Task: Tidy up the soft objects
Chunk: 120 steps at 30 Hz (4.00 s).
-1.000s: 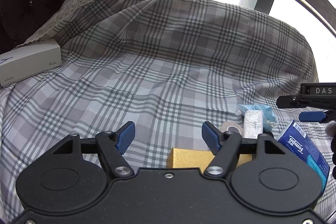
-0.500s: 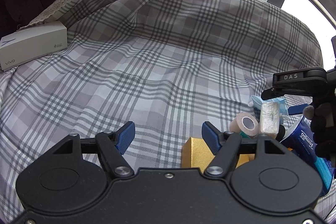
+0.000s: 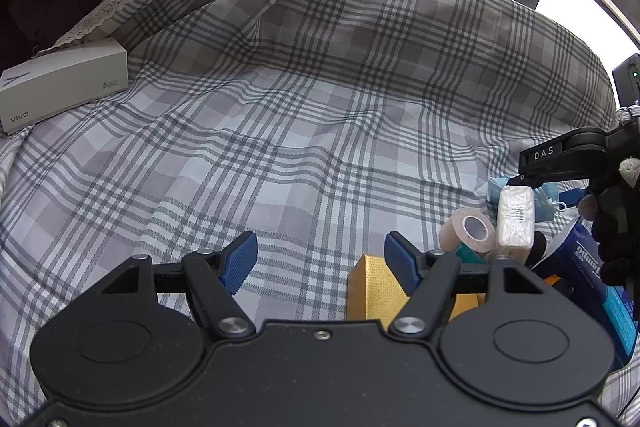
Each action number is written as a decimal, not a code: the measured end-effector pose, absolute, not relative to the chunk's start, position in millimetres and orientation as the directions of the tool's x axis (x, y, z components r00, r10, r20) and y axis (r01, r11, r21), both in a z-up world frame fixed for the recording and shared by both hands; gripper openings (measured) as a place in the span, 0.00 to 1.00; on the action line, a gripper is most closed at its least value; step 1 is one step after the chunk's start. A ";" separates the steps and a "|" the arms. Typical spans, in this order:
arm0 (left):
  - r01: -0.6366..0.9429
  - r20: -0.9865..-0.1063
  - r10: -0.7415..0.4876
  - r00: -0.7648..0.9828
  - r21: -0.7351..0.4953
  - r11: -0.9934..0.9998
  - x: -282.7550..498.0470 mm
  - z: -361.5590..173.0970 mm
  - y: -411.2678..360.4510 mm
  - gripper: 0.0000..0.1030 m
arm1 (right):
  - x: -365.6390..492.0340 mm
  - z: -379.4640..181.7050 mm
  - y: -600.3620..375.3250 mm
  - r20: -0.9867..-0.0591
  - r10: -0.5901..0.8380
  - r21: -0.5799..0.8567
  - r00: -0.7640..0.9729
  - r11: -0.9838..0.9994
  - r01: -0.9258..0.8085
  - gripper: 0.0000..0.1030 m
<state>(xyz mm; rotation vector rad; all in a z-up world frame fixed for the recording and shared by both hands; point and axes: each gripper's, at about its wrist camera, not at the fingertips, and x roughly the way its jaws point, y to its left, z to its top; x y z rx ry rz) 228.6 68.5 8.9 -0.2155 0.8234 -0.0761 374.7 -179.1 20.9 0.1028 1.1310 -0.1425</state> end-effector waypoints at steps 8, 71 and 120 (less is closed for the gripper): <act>-0.014 -0.723 -0.149 0.675 -0.215 0.977 229.6 4.9 69.5 0.64 | 373.2 21.1 -203.6 -0.905 -0.028 0.067 0.424 0.976 0.208 0.30; -0.001 -0.830 0.063 0.554 0.075 0.997 341.8 27.1 -65.8 0.59 | 195.1 78.8 -347.4 -0.544 0.056 0.457 0.837 0.856 0.240 0.29; 0.158 -0.918 -0.203 0.340 -0.157 0.975 388.1 24.5 -162.8 0.26 | 190.7 80.3 -357.1 -0.551 0.036 0.495 0.834 0.818 0.292 0.30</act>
